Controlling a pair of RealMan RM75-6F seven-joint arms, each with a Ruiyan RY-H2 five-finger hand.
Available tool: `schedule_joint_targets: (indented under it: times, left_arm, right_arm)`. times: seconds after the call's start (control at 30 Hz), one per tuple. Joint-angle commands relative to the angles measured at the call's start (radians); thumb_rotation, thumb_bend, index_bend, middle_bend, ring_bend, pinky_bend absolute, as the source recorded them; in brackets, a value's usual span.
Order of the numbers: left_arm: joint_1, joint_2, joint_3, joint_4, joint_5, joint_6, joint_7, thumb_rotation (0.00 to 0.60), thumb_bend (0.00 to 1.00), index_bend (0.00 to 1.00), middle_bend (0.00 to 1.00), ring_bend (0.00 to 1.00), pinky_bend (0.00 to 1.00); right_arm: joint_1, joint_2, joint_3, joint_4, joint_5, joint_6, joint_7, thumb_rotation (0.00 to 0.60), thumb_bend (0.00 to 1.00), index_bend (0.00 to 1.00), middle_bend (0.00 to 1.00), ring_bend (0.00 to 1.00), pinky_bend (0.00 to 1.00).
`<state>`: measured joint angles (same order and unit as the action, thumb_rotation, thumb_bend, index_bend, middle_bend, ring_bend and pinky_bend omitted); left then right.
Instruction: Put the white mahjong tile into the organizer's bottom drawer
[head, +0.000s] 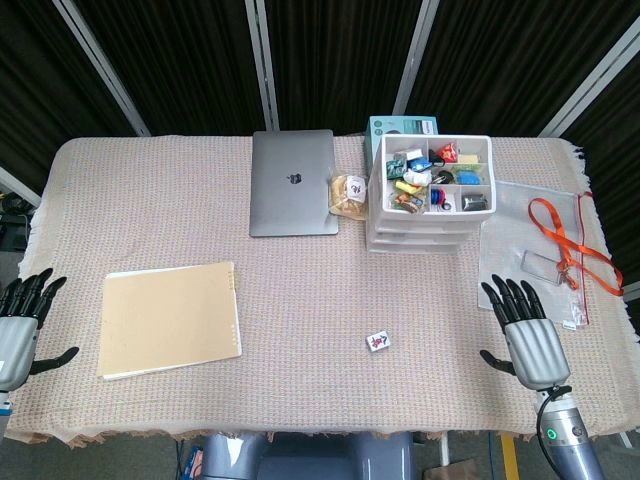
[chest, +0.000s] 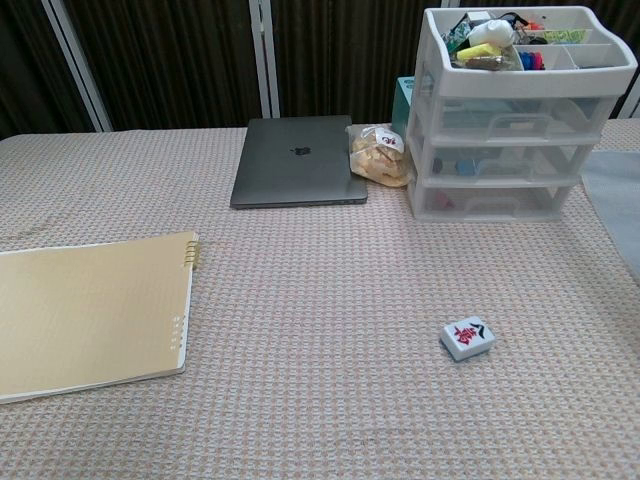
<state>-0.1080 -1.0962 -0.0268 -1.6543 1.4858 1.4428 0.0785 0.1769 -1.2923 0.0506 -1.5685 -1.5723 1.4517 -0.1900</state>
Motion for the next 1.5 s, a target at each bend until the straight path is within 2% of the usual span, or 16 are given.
schedule_joint_targets:
  times: [0.03, 0.77, 0.87, 0.97, 1.03, 1.1, 1.2, 1.33, 1.4, 1.5]
  left_arm:
    - [0.0, 0.0, 0.0, -0.001, -0.001, -0.001, 0.002, 0.6, 0.15, 0.08, 0.0, 0.0, 0.0]
    - [0.002, -0.004, 0.002, 0.003, 0.012, 0.011, 0.008, 0.6, 0.16, 0.08, 0.0, 0.0, 0.0]
    - [0.003, -0.005, 0.002, 0.002, 0.016, 0.016, 0.011, 0.6, 0.15, 0.08, 0.0, 0.0, 0.0]
    - [0.005, -0.007, 0.001, 0.001, 0.014, 0.02, 0.011, 0.6, 0.15, 0.08, 0.0, 0.0, 0.0]
    - [0.005, -0.007, 0.0, 0.002, 0.016, 0.022, 0.009, 0.6, 0.15, 0.08, 0.0, 0.0, 0.0]
    - [0.005, -0.008, 0.0, 0.003, 0.018, 0.024, 0.005, 0.6, 0.15, 0.08, 0.0, 0.0, 0.0]
    - [0.006, -0.008, -0.001, 0.005, 0.019, 0.026, -0.002, 0.6, 0.16, 0.08, 0.0, 0.0, 0.0]
    - [0.007, -0.011, -0.004, 0.007, 0.019, 0.033, -0.009, 0.6, 0.16, 0.08, 0.0, 0.0, 0.0]
    - [0.008, -0.013, -0.007, 0.009, 0.016, 0.036, -0.012, 0.6, 0.16, 0.08, 0.0, 0.0, 0.0]
    - [0.009, -0.015, -0.009, 0.01, 0.016, 0.038, -0.015, 0.6, 0.16, 0.08, 0.0, 0.0, 0.0]
  right_arm:
    - [-0.001, 0.001, 0.0, -0.002, 0.004, -0.003, -0.004, 0.6, 0.02, 0.04, 0.0, 0.0, 0.0]
    - [-0.003, 0.022, -0.001, -0.063, 0.057, -0.045, -0.011, 0.6, 0.03, 0.06, 0.0, 0.0, 0.0]
    - [-0.004, 0.028, 0.001, -0.078, 0.066, -0.049, 0.007, 0.6, 0.05, 0.06, 0.04, 0.01, 0.02]
    - [-0.001, 0.033, 0.02, -0.107, 0.084, -0.047, 0.031, 0.6, 0.11, 0.09, 0.17, 0.14, 0.17]
    - [0.004, 0.03, 0.037, -0.13, 0.104, -0.049, 0.042, 0.6, 0.14, 0.1, 0.27, 0.27, 0.33]
    - [0.012, 0.028, 0.057, -0.162, 0.141, -0.065, 0.058, 0.6, 0.18, 0.1, 0.45, 0.48, 0.49]
    - [0.037, 0.033, 0.107, -0.246, 0.261, -0.131, 0.096, 0.6, 0.25, 0.11, 0.71, 0.74, 0.66]
    - [0.084, 0.04, 0.193, -0.361, 0.488, -0.242, 0.151, 0.6, 0.36, 0.12, 0.79, 0.84, 0.72]
    - [0.126, 0.04, 0.256, -0.416, 0.653, -0.312, 0.183, 0.6, 0.39, 0.12, 0.81, 0.86, 0.73]
    - [0.178, 0.036, 0.313, -0.444, 0.816, -0.37, 0.198, 0.6, 0.41, 0.12, 0.82, 0.87, 0.74]
